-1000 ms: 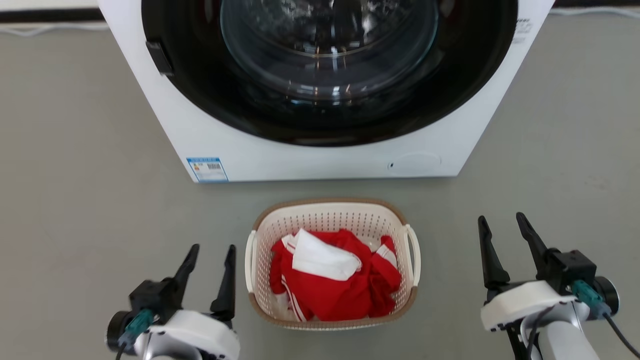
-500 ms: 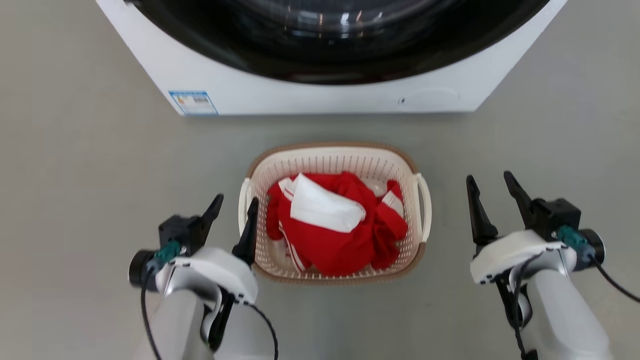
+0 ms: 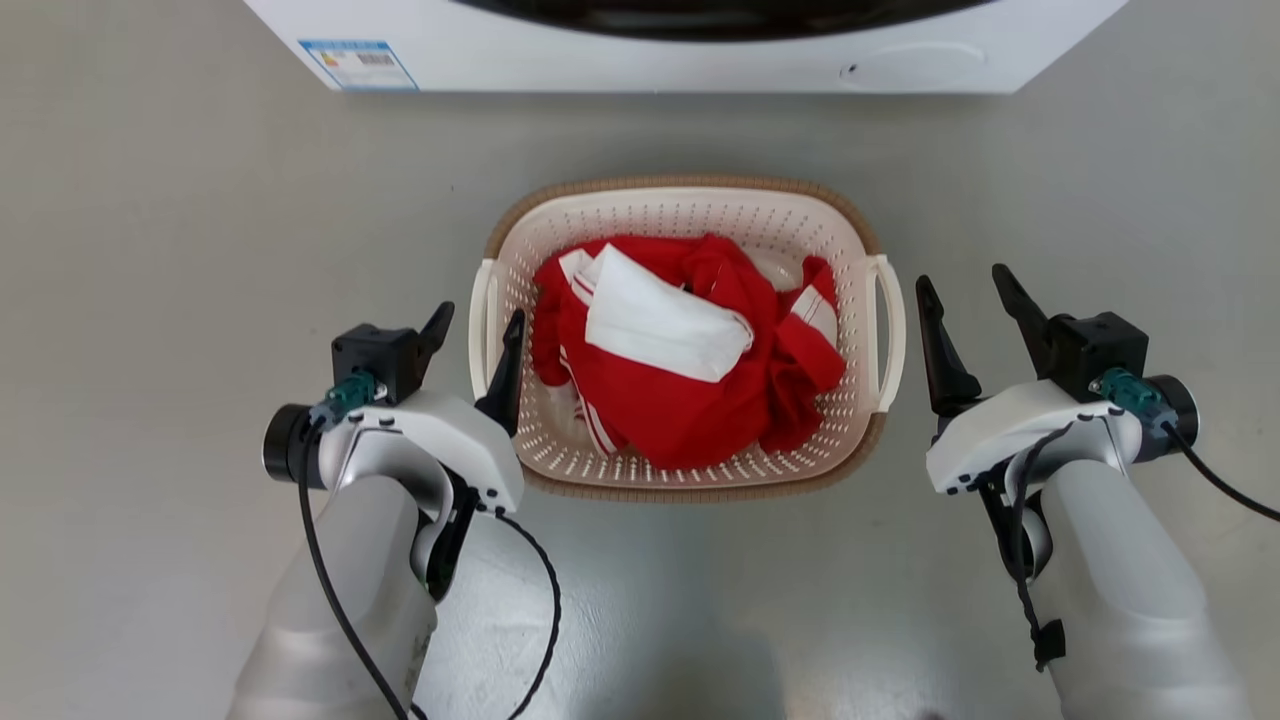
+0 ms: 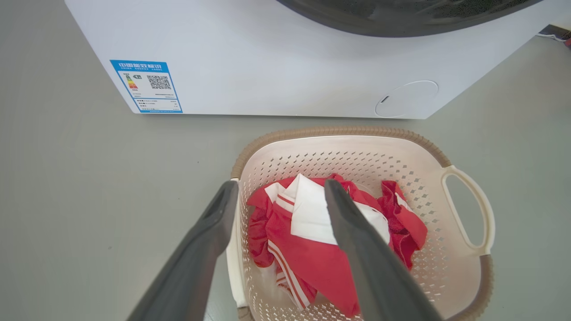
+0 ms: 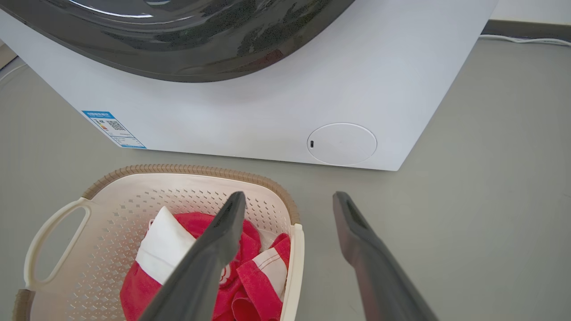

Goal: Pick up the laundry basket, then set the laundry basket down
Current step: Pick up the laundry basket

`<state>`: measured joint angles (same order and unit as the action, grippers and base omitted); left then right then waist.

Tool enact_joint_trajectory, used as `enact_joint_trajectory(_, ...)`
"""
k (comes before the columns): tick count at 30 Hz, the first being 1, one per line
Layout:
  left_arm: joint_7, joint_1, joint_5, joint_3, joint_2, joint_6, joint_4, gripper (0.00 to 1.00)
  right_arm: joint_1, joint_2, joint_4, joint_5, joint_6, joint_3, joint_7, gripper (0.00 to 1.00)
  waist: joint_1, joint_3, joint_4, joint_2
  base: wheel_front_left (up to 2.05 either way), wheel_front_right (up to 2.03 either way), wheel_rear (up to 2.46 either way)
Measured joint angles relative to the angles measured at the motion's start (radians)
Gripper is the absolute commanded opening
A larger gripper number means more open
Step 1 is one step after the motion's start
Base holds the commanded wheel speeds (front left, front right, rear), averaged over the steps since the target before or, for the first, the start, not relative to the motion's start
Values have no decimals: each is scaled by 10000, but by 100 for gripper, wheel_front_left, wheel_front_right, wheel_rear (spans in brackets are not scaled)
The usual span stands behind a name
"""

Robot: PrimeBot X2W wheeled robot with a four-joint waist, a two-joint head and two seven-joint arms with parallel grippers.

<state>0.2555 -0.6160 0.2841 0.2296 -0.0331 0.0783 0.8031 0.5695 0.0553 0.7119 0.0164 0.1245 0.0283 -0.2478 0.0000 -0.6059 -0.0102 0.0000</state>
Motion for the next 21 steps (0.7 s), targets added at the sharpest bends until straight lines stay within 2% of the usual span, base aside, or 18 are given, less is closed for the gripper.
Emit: enact_joint_trajectory(21,0,-1732,17,88,29,-6,1277,100,1095,36,75,-426,0,180,0,100,0,-2059,-195,0,0,0,0)
